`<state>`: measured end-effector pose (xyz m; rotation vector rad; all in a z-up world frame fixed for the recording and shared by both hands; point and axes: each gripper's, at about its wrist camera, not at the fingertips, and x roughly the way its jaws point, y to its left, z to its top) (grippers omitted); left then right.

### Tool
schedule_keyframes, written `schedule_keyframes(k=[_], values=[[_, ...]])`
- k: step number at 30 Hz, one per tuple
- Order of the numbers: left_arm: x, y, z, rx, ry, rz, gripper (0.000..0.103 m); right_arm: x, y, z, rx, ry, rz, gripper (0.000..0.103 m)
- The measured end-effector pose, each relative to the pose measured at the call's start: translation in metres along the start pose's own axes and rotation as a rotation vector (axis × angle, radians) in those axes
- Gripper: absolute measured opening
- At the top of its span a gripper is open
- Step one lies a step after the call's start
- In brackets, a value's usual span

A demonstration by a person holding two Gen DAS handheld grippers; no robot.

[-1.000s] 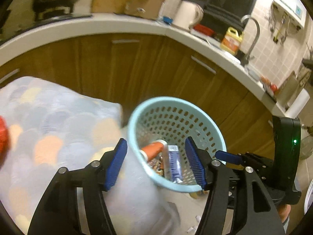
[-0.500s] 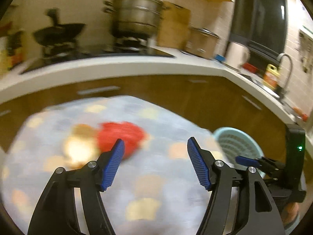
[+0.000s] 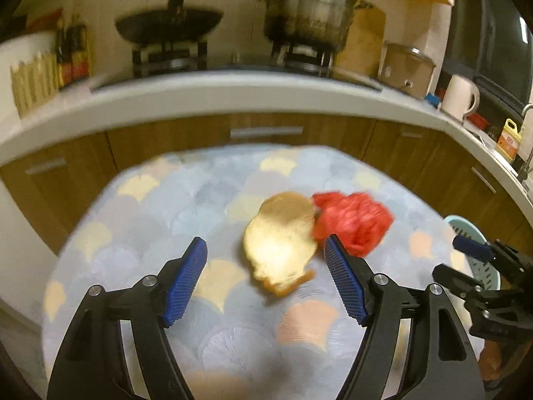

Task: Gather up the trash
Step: 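Move both tools back over the table toward the bread and red bag, then grasp the bread slice with the left gripper while the right gripper grasps the red plastic bag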

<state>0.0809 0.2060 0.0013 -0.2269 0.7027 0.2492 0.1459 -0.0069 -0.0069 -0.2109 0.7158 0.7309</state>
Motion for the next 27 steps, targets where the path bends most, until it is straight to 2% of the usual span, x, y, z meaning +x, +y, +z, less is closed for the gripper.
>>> schedule_keyframes(k=[3,6,8,11,12,14,15,17,18,20,23,27], values=[[0.03,0.012,0.0,-0.027,0.071,-0.011,0.071,0.005,0.009,0.008,-0.02,-0.016,0.007,0.067],[0.052,0.017,-0.004,-0.039,0.122,-0.014,0.066,0.007,0.014,0.025,-0.046,-0.029,-0.017,0.067],[0.058,0.014,-0.007,-0.028,0.124,-0.007,0.066,0.01,0.016,0.036,-0.052,-0.036,-0.019,0.067],[0.059,0.003,-0.007,0.023,0.133,-0.032,0.056,0.018,0.02,0.048,-0.061,-0.048,-0.027,0.067],[0.06,-0.003,-0.008,0.052,0.134,-0.016,0.051,0.022,0.022,0.05,-0.058,-0.049,-0.026,0.067],[0.058,-0.009,-0.011,0.086,0.129,-0.024,0.032,0.033,0.02,0.055,-0.032,-0.039,-0.016,0.067],[0.056,-0.01,-0.01,0.092,0.12,-0.014,0.019,0.04,0.018,0.057,-0.013,-0.029,-0.002,0.067],[0.053,-0.009,-0.011,0.09,0.11,-0.028,0.014,0.048,0.016,0.06,0.012,-0.018,0.012,0.067],[0.05,-0.007,-0.011,0.076,0.096,-0.042,0.008,0.05,0.015,0.06,0.018,-0.016,0.015,0.067],[0.043,-0.003,-0.011,0.054,0.064,-0.06,0.005,0.056,0.016,0.061,0.023,-0.009,0.016,0.068],[0.041,0.004,-0.009,0.013,0.044,-0.055,0.004,0.067,0.017,0.061,0.025,0.007,0.015,0.079],[0.033,0.021,-0.005,-0.08,-0.01,-0.048,0.004,0.083,0.021,0.061,0.024,0.025,0.01,0.087]])
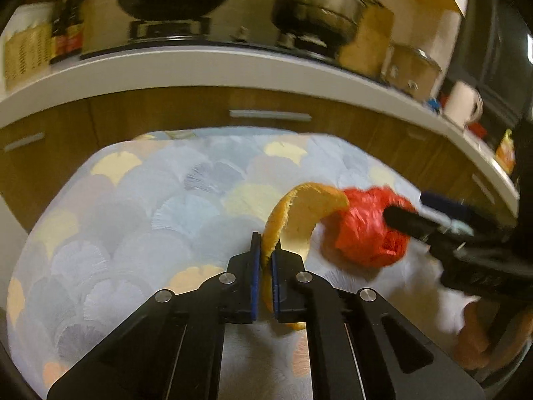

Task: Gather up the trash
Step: 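Grasp the bread slice with the left gripper while the right gripper grasps the red plastic bag, then carry the bread and red bag over the basket and open both grippers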

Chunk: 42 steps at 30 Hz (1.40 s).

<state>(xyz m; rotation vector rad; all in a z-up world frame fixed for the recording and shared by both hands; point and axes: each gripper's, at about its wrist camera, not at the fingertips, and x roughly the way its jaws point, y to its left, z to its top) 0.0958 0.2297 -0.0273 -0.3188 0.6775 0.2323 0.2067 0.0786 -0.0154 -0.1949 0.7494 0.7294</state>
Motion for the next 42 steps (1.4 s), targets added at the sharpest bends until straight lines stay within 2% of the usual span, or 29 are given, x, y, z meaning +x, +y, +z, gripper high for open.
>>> schedule_keyframes(k=[5,7,8,9,10,12,14,19,22,28,33,42], values=[[0.002,0.02,0.003,-0.103,0.004,-0.015,0.004,0.027,0.005,-0.001,0.027,0.049,0.022,0.087],[0.004,0.022,0.003,-0.114,0.012,-0.026,0.004,0.031,0.008,0.0,0.018,0.065,0.028,0.086],[0.004,0.022,0.003,-0.114,0.012,-0.03,0.004,0.033,0.009,0.0,0.01,0.074,0.034,0.079],[0.004,0.022,0.003,-0.114,0.012,-0.032,0.004,0.033,0.011,-0.001,0.003,0.076,0.043,0.061],[0.004,0.021,0.003,-0.115,0.014,-0.037,0.004,0.031,0.012,-0.001,-0.002,0.069,0.084,0.054],[0.005,0.021,0.003,-0.124,0.021,-0.063,0.004,0.028,0.015,-0.003,-0.009,0.059,0.095,0.045],[0.004,0.02,0.001,-0.123,0.019,-0.081,0.004,0.021,0.017,-0.005,-0.014,0.03,0.087,0.042],[-0.006,0.008,0.003,-0.103,-0.012,-0.149,0.004,-0.011,0.001,-0.01,0.047,-0.041,0.082,0.041],[-0.013,-0.008,0.005,-0.076,-0.021,-0.182,0.004,-0.043,-0.011,-0.014,0.052,-0.091,0.046,0.041],[-0.03,-0.056,0.007,-0.013,-0.022,-0.247,0.004,-0.096,-0.038,-0.027,0.051,-0.157,-0.069,0.041],[-0.035,-0.097,0.008,0.049,-0.027,-0.283,0.004,-0.128,-0.063,-0.041,0.078,-0.185,-0.123,0.041],[-0.027,-0.185,-0.004,0.154,0.008,-0.361,0.004,-0.178,-0.119,-0.076,0.14,-0.209,-0.243,0.041]])
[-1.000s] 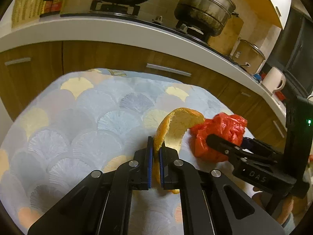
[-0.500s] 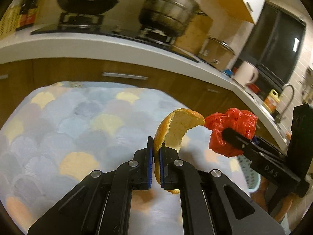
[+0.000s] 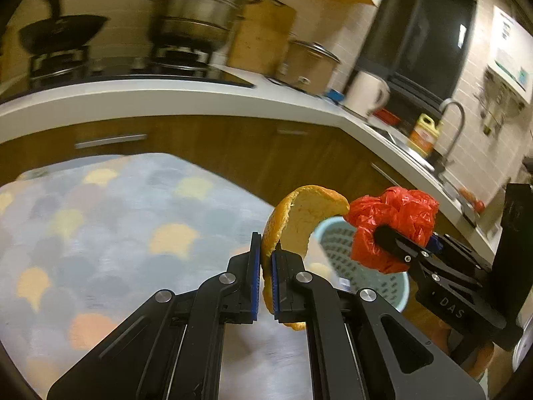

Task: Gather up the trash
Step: 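Carry the bread and red bag over the basket and open both grippers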

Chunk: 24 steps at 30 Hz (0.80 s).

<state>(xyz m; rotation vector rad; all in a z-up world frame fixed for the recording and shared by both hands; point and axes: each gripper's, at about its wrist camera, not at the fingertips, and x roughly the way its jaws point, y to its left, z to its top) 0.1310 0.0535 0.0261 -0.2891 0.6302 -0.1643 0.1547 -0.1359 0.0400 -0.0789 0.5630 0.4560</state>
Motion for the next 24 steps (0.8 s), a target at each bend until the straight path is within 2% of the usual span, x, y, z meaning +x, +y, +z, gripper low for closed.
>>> schedule_keyframes(k=[4,14,22,24], values=[[0.021,-0.037,0.0,0.056,0.027,-0.032,0.004,-0.017,-0.037,-0.01,0.039,-0.016,-0.079,0.041],[0.076,-0.106,-0.007,0.137,0.111,-0.089,0.004,-0.03,-0.115,-0.04,0.186,-0.003,-0.176,0.041],[0.123,-0.138,-0.018,0.163,0.192,-0.105,0.004,-0.008,-0.16,-0.066,0.292,0.112,-0.217,0.043],[0.137,-0.144,-0.02,0.169,0.215,-0.104,0.004,-0.001,-0.169,-0.072,0.311,0.144,-0.23,0.046]])
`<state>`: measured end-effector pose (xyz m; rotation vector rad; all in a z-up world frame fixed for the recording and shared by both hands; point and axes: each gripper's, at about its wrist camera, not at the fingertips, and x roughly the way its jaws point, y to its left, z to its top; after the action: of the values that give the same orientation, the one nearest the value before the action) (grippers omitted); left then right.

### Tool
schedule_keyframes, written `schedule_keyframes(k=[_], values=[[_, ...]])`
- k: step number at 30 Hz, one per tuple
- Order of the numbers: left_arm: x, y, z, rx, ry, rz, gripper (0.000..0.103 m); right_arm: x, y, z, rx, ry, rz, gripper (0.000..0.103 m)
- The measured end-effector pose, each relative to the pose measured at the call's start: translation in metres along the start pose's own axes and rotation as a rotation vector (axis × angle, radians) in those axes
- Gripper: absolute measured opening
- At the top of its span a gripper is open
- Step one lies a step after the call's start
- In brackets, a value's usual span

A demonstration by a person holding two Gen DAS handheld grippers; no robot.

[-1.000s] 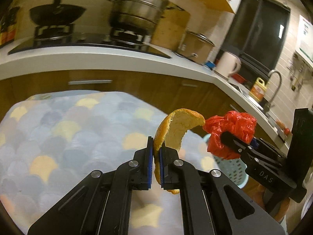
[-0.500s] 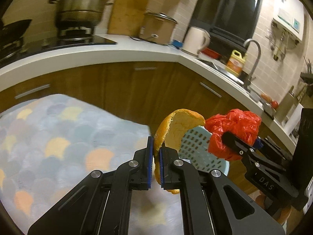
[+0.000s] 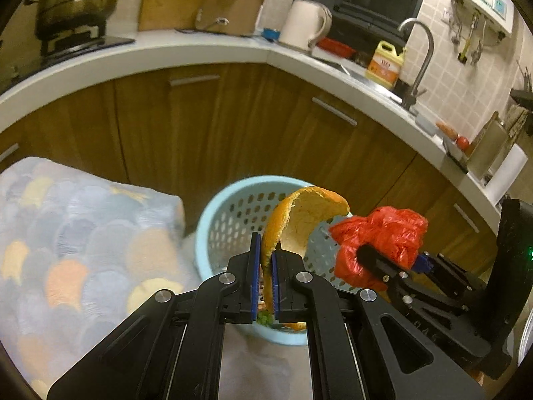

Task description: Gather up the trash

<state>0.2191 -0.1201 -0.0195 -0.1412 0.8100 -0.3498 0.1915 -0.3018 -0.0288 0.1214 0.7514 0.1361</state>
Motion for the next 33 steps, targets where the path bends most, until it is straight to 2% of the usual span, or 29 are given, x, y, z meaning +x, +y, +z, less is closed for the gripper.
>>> schedule_keyframes(k=[3,4,6,7,12,16,18,26,33], values=[[0.016,-0.004,0.004,-0.001,0.028,0.001,0.007,0.013,-0.011,-0.002,0.028,0.044,-0.023,0.048],[0.02,-0.005,0.006,-0.003,0.035,0.007,0.014,0.017,-0.014,-0.002,0.034,0.056,-0.023,0.049],[0.03,-0.006,0.007,0.005,0.051,0.013,0.023,0.023,-0.016,-0.003,0.035,0.079,-0.033,0.06],[0.034,-0.007,0.006,0.01,0.058,0.017,0.027,0.028,-0.018,-0.005,0.035,0.097,-0.041,0.062],[0.045,-0.004,-0.001,0.01,0.077,0.017,0.036,0.038,-0.021,-0.01,0.039,0.119,-0.042,0.063],[0.046,0.002,-0.003,-0.003,0.079,0.009,0.037,0.04,-0.023,-0.011,0.053,0.124,-0.032,0.063],[0.042,0.004,-0.005,-0.006,0.074,0.008,0.037,0.038,-0.023,-0.011,0.057,0.121,-0.025,0.063],[0.012,0.014,-0.008,-0.026,0.012,0.019,0.049,0.017,-0.006,-0.005,0.027,0.072,-0.012,0.063],[-0.047,0.016,-0.015,-0.005,-0.112,0.065,0.07,-0.019,0.017,0.002,-0.006,-0.009,-0.002,0.065]])
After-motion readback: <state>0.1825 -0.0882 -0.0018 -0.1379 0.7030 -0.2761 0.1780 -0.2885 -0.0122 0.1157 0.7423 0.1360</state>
